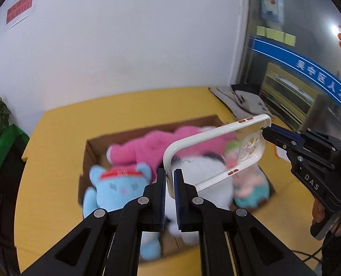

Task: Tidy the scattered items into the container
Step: 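Lift the phone case with both grippers and lower it onto the pink bear, then open both grippers and pull them back from the box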

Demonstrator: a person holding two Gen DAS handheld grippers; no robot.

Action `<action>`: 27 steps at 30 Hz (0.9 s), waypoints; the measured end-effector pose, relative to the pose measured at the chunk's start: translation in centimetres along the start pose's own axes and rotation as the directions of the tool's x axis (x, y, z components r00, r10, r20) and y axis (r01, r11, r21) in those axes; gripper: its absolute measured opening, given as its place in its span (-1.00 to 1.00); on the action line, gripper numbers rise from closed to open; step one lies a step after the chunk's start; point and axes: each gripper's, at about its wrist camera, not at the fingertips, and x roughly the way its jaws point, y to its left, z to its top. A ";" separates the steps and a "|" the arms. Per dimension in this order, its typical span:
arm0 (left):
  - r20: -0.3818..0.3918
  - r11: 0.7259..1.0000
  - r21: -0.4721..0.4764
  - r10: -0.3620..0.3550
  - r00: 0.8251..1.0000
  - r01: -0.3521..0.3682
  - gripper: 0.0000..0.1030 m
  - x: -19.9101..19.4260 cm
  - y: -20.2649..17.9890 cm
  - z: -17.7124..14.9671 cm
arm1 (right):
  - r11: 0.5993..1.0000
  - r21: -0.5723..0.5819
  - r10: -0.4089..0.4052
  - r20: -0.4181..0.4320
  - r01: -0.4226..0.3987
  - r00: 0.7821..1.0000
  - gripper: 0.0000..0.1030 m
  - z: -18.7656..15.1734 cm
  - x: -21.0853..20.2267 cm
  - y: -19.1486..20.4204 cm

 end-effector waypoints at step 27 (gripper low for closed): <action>0.076 0.985 -0.127 0.125 0.989 -0.115 1.00 -0.7 0.5 -4.1 | 0.990 0.141 0.021 -0.063 -0.012 0.998 0.61 -4.9 2.3 -2.5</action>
